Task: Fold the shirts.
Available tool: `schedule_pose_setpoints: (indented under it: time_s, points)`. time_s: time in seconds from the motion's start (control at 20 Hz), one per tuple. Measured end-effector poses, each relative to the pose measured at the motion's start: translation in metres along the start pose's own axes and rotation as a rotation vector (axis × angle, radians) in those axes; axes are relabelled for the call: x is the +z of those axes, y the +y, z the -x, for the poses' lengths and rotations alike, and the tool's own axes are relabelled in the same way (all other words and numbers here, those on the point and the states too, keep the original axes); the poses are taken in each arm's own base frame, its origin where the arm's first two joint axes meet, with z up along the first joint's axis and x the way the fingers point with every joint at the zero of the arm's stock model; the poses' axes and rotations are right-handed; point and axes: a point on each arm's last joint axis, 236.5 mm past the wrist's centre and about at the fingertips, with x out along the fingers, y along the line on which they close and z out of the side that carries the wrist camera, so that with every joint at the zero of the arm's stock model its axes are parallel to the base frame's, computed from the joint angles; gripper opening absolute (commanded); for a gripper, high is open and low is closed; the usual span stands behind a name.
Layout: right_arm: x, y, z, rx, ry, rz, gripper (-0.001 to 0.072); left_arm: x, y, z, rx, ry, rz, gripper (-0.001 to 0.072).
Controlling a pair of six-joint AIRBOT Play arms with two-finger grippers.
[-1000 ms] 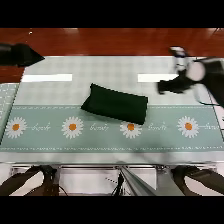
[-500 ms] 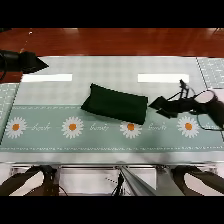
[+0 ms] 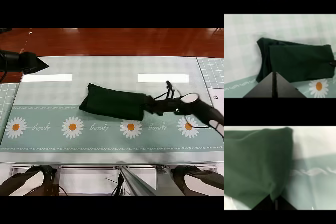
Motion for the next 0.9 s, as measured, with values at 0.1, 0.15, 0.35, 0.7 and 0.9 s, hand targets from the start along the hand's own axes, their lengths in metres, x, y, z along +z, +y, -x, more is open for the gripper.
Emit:
schedule_pose_setpoints:
  time_s: [0.1,0.15,0.35,0.7,0.9]
  points:
    - [0.019,0.010,0.036,0.008,-0.036,0.059,0.0024,0.001,0.004,-0.004,0.006,-0.010,0.009,0.0026]
    - [0.032,0.012,0.061,-0.004,-0.075,0.072,0.0024,0.001,0.006,-0.007,0.008,-0.012,0.014,0.0026]
    - [0.065,-0.016,0.182,-0.135,-0.244,0.013,0.0023,0.003,0.016,-0.017,0.019,-0.019,0.012,0.0026]
    - [-0.011,-0.131,0.367,-0.566,-0.450,-0.401,0.0023,0.008,0.026,-0.028,0.032,-0.032,-0.031,0.0026]
    - [-0.089,-0.163,0.414,-0.746,-0.468,-0.683,0.0024,0.011,0.028,-0.029,0.039,-0.044,-0.056,0.0027]
